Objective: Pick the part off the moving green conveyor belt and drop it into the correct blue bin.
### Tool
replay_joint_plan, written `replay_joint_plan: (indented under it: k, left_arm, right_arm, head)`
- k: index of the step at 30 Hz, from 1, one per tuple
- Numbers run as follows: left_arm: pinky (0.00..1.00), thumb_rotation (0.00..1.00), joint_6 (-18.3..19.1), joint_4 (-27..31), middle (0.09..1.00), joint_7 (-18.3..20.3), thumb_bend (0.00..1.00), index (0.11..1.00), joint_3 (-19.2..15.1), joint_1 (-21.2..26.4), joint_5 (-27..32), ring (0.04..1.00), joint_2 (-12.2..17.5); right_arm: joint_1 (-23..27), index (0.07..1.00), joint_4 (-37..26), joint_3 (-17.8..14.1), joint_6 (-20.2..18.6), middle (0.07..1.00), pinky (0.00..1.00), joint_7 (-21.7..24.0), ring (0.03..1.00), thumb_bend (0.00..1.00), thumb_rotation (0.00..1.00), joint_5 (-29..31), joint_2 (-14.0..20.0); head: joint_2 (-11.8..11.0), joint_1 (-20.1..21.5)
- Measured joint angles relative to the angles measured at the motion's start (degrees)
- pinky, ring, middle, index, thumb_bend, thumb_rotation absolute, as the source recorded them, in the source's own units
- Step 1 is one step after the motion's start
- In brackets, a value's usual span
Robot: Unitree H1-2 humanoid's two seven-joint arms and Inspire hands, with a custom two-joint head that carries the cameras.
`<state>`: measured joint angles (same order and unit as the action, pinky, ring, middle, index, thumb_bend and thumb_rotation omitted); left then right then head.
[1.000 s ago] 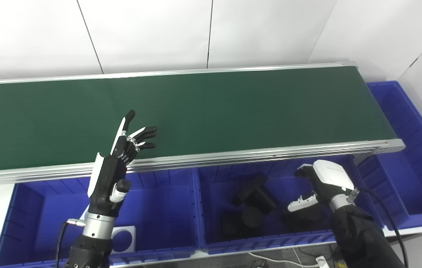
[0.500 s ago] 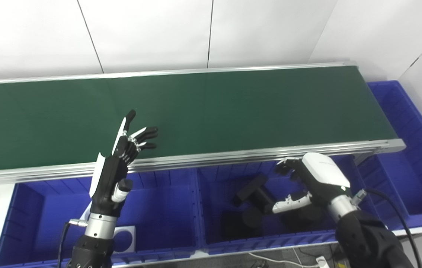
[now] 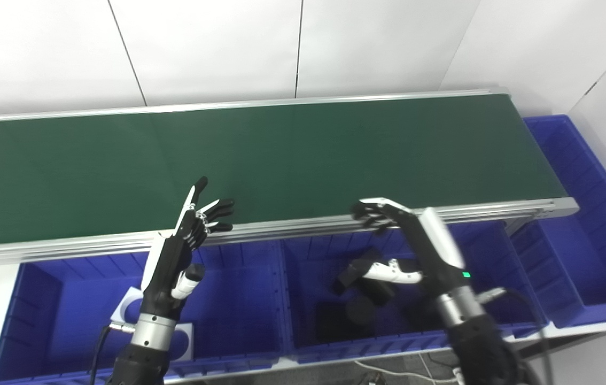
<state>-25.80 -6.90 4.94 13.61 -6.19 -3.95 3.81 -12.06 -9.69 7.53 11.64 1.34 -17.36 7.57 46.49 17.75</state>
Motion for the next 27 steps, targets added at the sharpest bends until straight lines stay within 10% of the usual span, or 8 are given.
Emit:
replay_joint_plan:
  k: [6, 27]
  left_arm:
    - [0.72, 0.97, 0.07, -2.86, 0.835, -1.26, 0.94, 0.96, 1.42, -0.08, -0.35, 0.812, 0.45]
    - [0.75, 0.96, 0.05, -8.87, 0.838, -9.37, 0.91, 0.822, 7.67, 0.08, -1.66, 0.822, 2.56]
  right_arm:
    - [1.64, 0.929, 14.33, 3.97, 5.68, 0.932, 0.83, 0.44, 0.901, 1.0, 1.0, 6.81, -7.43]
    - [3.35, 0.956, 22.01, 5.9, 11.54, 0.961, 0.92, 0.5, 0.951, 0.99, 0.99, 9.44, -7.4]
  head:
    - [-0.7, -3.95]
    - [-2.11, -13.01]
